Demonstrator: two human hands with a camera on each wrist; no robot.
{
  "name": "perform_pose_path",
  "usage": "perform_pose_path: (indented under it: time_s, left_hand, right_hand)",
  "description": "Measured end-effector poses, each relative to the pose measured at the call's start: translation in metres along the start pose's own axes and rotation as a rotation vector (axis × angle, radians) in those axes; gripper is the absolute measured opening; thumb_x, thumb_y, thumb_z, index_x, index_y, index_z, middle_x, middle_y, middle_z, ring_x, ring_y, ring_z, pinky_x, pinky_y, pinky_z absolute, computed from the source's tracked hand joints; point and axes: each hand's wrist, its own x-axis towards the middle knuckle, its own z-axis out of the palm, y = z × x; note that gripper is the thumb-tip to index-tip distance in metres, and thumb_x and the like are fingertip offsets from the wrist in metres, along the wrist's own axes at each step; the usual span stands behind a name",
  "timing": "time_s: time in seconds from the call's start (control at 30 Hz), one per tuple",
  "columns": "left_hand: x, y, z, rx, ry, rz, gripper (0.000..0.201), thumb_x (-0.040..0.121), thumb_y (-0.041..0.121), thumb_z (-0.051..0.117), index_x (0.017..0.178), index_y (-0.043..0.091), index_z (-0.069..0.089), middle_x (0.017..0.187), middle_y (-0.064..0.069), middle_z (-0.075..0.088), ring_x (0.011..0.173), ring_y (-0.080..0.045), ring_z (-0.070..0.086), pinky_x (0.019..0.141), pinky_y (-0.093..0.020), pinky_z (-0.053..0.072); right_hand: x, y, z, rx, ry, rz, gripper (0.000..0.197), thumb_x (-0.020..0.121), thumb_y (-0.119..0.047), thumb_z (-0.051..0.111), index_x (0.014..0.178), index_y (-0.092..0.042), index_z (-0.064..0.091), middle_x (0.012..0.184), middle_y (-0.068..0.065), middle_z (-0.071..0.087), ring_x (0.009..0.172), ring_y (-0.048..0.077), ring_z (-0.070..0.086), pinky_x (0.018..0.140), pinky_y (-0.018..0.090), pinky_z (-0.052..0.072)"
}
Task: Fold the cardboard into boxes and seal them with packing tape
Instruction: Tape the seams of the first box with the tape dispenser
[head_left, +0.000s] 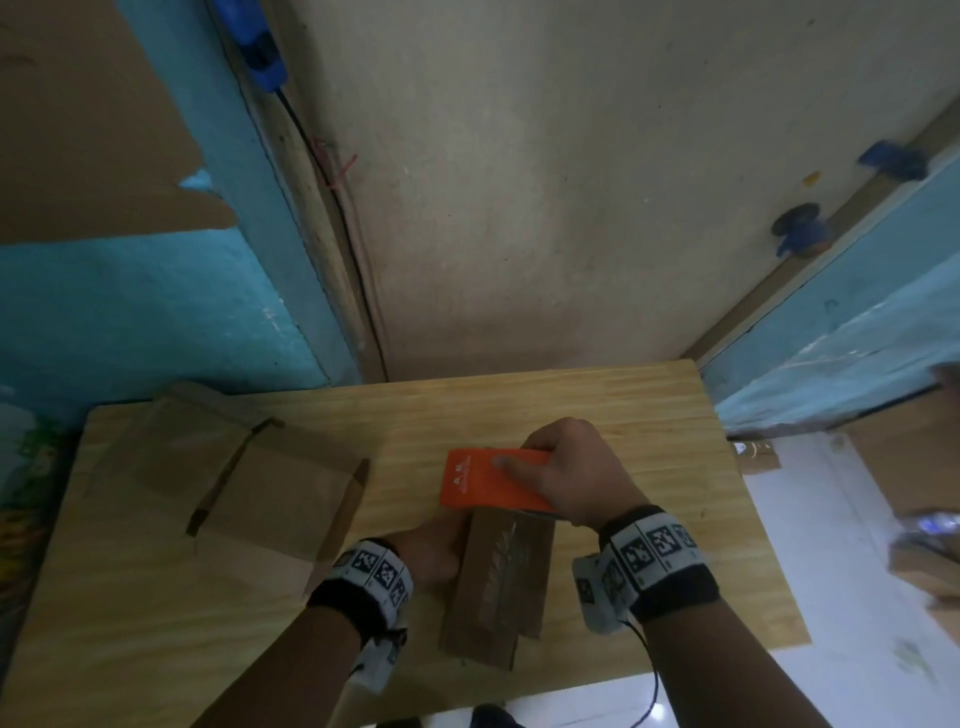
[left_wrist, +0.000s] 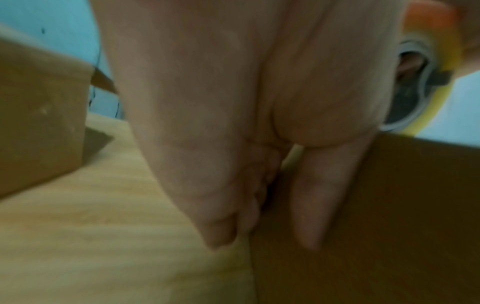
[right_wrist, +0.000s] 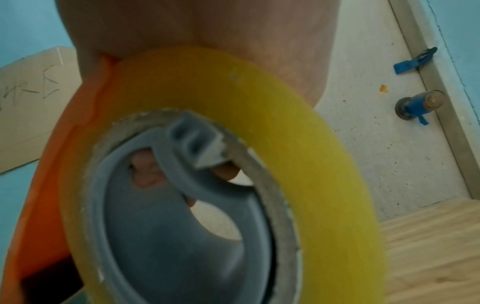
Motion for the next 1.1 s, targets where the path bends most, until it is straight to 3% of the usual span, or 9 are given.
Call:
perform_pose_path:
  time_s: [0.07, 0.13, 0.23, 0.4, 0.57, 0.7, 0.8, 0.97, 1.1]
  left_hand:
    - [-0.016, 0.011, -0.015, -0.105, -0.048, 0.034, 0.051, 0.101, 0.051, 0.039, 0.149, 0.032, 0.039, 0.144, 0.008, 0.050, 0.132, -0.012, 0.049, 0.120, -0.037, 0.034]
    - [-0.022, 0.017, -0.025, -0.380, -0.058, 0.031, 0.040, 0.107, 0.022, 0.050, 0.146, 0.021, 0.048, 0.135, 0.014, 0.054, 0.123, 0.000, 0.053, 0.116, -0.026, 0.038]
    - [-0.024, 0.024, -0.027, -0.939, -0.027, 0.022, 0.048, 0.085, 0.014, 0.075, 0.132, 0.019, 0.066, 0.127, 0.001, 0.071, 0.120, -0.015, 0.065, 0.113, -0.040, 0.045]
    - [-0.004, 0.036, 0.004, -0.930, 0.259, -0.115, 0.086, 0.053, 0.052, 0.099, 0.129, 0.036, 0.062, 0.126, 0.011, 0.071, 0.119, -0.012, 0.065, 0.106, -0.047, 0.052]
    - [0.013, 0.048, 0.015, -0.890, 0.282, -0.196, 0.058, 0.061, 0.028, 0.100, 0.108, 0.034, 0.067, 0.106, 0.011, 0.074, 0.098, -0.008, 0.068, 0.091, -0.037, 0.058]
    - [0.011, 0.045, 0.023, -0.976, 0.349, -0.279, 0.061, 0.055, 0.029, 0.103, 0.109, 0.023, 0.075, 0.102, 0.006, 0.079, 0.093, -0.011, 0.074, 0.075, -0.027, 0.060]
    - [0.013, 0.046, 0.023, -1.029, 0.348, -0.302, 0.077, 0.045, 0.037, 0.104, 0.115, 0.020, 0.075, 0.102, 0.006, 0.079, 0.095, -0.013, 0.075, 0.077, -0.031, 0.062]
    - [0.016, 0.056, 0.016, -1.021, 0.333, -0.276, 0.095, 0.048, 0.031, 0.105, 0.134, 0.024, 0.064, 0.117, 0.007, 0.075, 0.102, -0.012, 0.071, 0.073, -0.026, 0.059]
    - [0.012, 0.049, 0.010, -0.989, 0.371, -0.358, 0.152, 0.045, 0.036, 0.105, 0.165, 0.028, 0.011, 0.150, 0.005, 0.052, 0.131, -0.020, 0.056, 0.087, -0.028, 0.052]
  right_hand:
    - [0.000, 0.000, -0.001, 0.001, 0.005, -0.008, 0.043, 0.093, -0.061, 0.070, 0.072, -0.024, 0.074, 0.065, -0.006, 0.067, 0.062, 0.010, 0.065, 0.056, 0.029, 0.049]
    - [-0.001, 0.000, -0.002, 0.002, 0.010, -0.011, 0.043, 0.094, -0.060, 0.070, 0.074, -0.022, 0.076, 0.067, -0.005, 0.068, 0.063, 0.011, 0.066, 0.057, 0.033, 0.052]
    - [-0.002, 0.000, -0.003, -0.001, 0.017, -0.022, 0.044, 0.095, -0.060, 0.069, 0.078, -0.020, 0.078, 0.069, -0.004, 0.070, 0.063, 0.011, 0.067, 0.059, 0.036, 0.057]
    - [-0.004, -0.003, -0.004, -0.013, 0.022, -0.024, 0.043, 0.096, -0.059, 0.068, 0.080, -0.020, 0.079, 0.070, -0.005, 0.070, 0.063, 0.010, 0.067, 0.059, 0.035, 0.058]
    - [-0.004, -0.005, -0.005, -0.020, 0.004, -0.019, 0.047, 0.096, -0.059, 0.068, 0.079, -0.017, 0.079, 0.071, 0.001, 0.071, 0.060, 0.015, 0.067, 0.056, 0.039, 0.059]
    - [-0.004, -0.004, -0.013, -0.028, -0.067, -0.023, 0.053, 0.097, -0.059, 0.067, 0.076, -0.012, 0.076, 0.069, 0.007, 0.071, 0.052, 0.018, 0.065, 0.049, 0.035, 0.054]
    - [-0.007, 0.008, -0.026, -0.051, -0.074, -0.017, 0.057, 0.098, -0.057, 0.066, 0.065, -0.011, 0.071, 0.061, 0.007, 0.065, 0.054, 0.022, 0.063, 0.054, 0.036, 0.050]
    - [-0.021, 0.028, -0.039, -0.017, -0.069, -0.012, 0.051, 0.100, -0.055, 0.066, 0.070, -0.015, 0.075, 0.065, 0.005, 0.070, 0.059, 0.020, 0.067, 0.059, 0.036, 0.054]
    - [-0.030, 0.048, -0.043, 0.017, -0.055, 0.036, 0.048, 0.097, -0.056, 0.069, 0.064, -0.023, 0.073, 0.058, -0.001, 0.070, 0.049, 0.012, 0.067, 0.056, 0.037, 0.058]
